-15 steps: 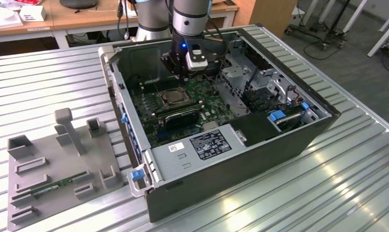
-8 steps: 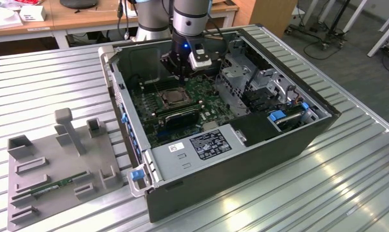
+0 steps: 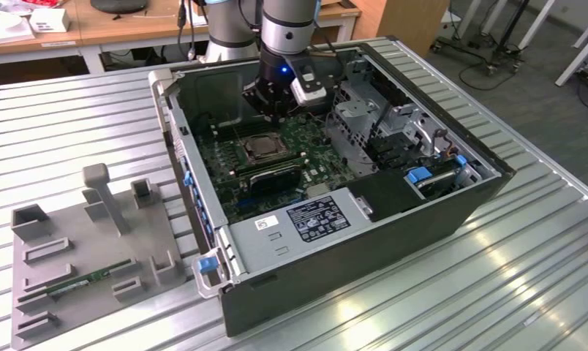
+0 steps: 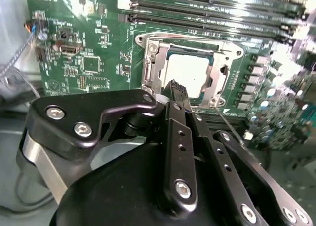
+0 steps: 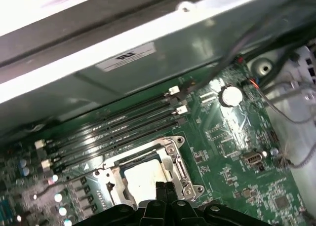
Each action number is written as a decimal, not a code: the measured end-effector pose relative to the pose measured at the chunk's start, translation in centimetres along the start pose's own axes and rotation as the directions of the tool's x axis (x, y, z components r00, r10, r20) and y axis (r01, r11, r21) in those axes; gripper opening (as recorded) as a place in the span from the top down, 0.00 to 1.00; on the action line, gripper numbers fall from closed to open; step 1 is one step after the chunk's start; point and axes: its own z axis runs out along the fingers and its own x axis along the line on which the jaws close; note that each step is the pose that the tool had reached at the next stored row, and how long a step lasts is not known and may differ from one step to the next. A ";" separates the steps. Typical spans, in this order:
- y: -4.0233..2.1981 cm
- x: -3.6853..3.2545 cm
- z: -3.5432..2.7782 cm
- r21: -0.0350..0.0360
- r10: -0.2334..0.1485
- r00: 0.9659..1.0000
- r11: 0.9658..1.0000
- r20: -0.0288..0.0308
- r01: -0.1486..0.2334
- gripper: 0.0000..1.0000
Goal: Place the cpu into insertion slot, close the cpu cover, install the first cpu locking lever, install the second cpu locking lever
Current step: 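Close the cpu cover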
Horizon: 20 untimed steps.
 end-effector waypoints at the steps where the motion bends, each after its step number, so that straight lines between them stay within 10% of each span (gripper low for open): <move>1: 0.00 0.00 0.00 0.001 -0.018 1.000 1.000 -0.001 0.018 0.89; 8: 0.00 0.00 0.04 0.004 -0.145 0.989 0.989 -0.005 0.145 0.89; 17: -0.01 0.00 0.10 0.008 -0.296 0.955 0.955 -0.011 0.296 0.89; 20: 0.00 0.00 0.10 0.008 -0.303 0.953 0.953 -0.011 0.303 0.89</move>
